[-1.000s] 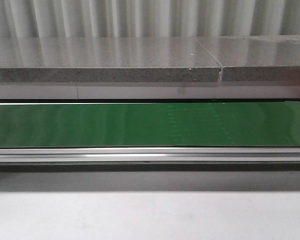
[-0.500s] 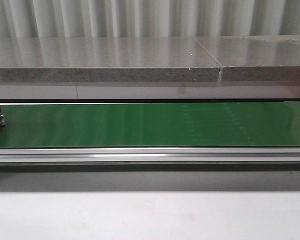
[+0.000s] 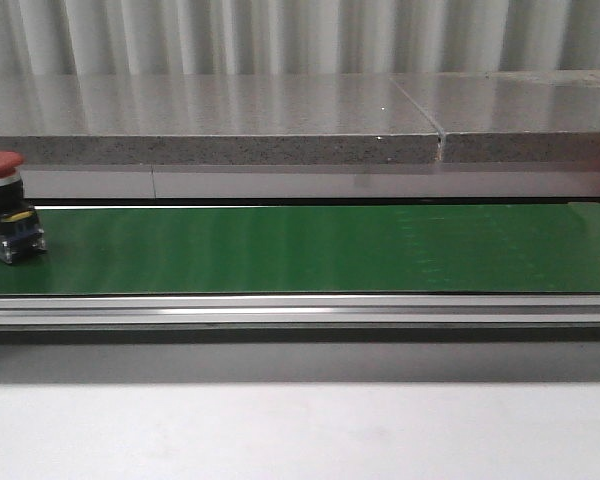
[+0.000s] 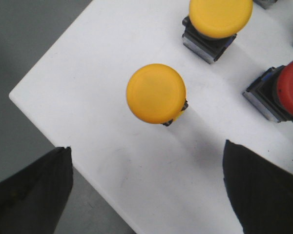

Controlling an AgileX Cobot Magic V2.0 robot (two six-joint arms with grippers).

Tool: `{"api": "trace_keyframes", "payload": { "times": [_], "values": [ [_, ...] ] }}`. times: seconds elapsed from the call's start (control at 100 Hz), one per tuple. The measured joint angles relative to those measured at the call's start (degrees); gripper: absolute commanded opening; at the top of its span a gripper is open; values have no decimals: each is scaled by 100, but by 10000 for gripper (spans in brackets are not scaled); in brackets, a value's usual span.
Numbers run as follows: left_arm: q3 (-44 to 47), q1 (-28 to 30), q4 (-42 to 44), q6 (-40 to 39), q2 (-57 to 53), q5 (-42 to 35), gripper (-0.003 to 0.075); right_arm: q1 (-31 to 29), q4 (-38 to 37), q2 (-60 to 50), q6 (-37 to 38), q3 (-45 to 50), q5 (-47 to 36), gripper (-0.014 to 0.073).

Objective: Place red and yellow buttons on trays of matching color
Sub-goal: 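Grasp a yellow push-button with the left gripper and lift it over the belt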

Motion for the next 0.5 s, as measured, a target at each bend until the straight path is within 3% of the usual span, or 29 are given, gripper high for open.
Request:
{"api": "trace_keyframes", "payload": {
  "times": [0.5],
  "values": [
    [-433, 0, 425, -404, 1114, -342, 588, 0, 0, 0, 0, 0, 0, -68]
  ]
}}
